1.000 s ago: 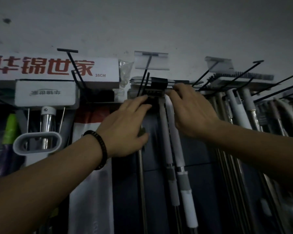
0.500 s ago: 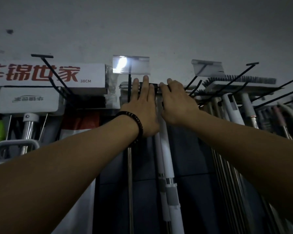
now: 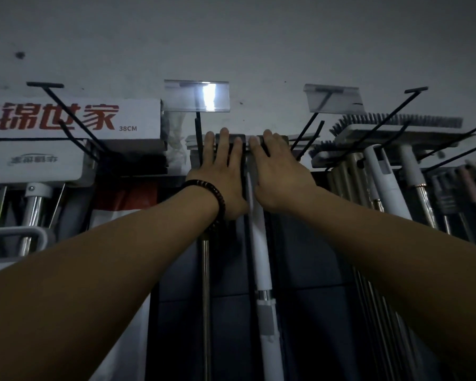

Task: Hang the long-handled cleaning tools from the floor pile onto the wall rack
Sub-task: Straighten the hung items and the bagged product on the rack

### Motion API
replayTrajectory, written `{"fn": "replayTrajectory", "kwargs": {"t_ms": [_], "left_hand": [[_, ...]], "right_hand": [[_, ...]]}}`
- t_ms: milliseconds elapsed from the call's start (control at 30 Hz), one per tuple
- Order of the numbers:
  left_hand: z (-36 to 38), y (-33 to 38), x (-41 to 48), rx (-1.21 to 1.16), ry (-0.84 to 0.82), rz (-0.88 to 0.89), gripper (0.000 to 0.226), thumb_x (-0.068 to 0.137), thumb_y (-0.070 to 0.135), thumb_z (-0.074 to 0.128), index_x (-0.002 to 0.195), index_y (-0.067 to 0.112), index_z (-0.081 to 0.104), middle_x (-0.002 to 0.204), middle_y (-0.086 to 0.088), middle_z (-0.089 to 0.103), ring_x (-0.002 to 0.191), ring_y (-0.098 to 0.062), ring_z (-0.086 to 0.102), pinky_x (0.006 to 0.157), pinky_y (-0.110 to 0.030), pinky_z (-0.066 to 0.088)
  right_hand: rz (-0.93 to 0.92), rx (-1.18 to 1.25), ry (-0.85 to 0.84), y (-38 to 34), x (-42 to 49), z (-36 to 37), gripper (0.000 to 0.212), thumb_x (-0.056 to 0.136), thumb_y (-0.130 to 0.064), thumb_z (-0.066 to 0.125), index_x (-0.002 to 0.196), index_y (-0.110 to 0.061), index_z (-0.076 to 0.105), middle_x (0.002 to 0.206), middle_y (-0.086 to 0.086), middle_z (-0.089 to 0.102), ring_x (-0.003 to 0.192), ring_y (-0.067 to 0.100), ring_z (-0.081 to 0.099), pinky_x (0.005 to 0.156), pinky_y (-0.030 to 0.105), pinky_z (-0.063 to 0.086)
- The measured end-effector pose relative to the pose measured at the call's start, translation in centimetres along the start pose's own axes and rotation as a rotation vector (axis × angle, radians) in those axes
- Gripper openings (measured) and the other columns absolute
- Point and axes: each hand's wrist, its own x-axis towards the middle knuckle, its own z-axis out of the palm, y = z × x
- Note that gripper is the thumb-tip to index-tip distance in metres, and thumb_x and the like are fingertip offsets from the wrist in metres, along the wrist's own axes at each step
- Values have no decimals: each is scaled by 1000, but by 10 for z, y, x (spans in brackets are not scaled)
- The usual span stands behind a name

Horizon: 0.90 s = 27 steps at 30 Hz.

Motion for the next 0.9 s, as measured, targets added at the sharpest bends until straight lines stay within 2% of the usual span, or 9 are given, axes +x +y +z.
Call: {"fn": "replayTrajectory", "kwargs": {"t_ms": [133, 333, 533, 667, 800, 900], "left_hand": [[4, -1, 2, 24, -48, -8, 128, 82, 54, 69, 159, 19, -28, 163, -8, -42, 151, -32, -37, 127, -60, 7], [4, 1, 2, 29, -74, -34, 127, 84, 53, 68, 159, 21, -28, 162, -6, -44, 152, -30, -36, 126, -61, 17], [6, 0, -2, -40, 0, -7, 124, 84, 50, 70, 162, 20, -21, 165, -5, -39, 154, -29, -33, 127, -59, 18], [10, 4, -9, -115, 77, -2, 120, 84, 50, 70, 163, 19, -15, 167, -6, -34, 156, -29, -29, 127, -56, 20], [7, 4, -21, -202, 116, 29, 106, 89, 47, 66, 165, 15, -2, 170, -9, -24, 158, -28, -20, 128, -53, 21], [-1, 1, -38, -256, 82, 60, 100, 91, 41, 67, 164, 11, 6, 172, -15, -14, 160, -31, -11, 129, -51, 18]], "right_hand": [[9, 5, -44, 0, -1, 6, 94, 98, -24, 60, 168, -16, -3, 174, 11, -16, 162, 28, -13, 127, 52, 26], [28, 15, -81, -5, 0, 5, 97, 99, -26, 61, 167, -14, -8, 173, 11, -20, 161, 28, -17, 128, 51, 23], [4, 21, -113, -1, -5, 1, 94, 101, -28, 58, 167, -13, -8, 172, 12, -24, 160, 28, -20, 128, 53, 22], [-12, 33, -135, -3, -11, -5, 96, 100, -26, 60, 167, -12, -7, 173, 13, -23, 160, 28, -19, 129, 49, 17], [-17, 81, -105, -7, -16, -9, 85, 98, -16, 58, 167, -8, 8, 175, 16, -9, 162, 29, -6, 131, 47, 16], [20, 126, -116, -16, -25, -14, 78, 93, -12, 60, 162, -4, 24, 171, 21, 14, 160, 34, 11, 126, 49, 27]]}}
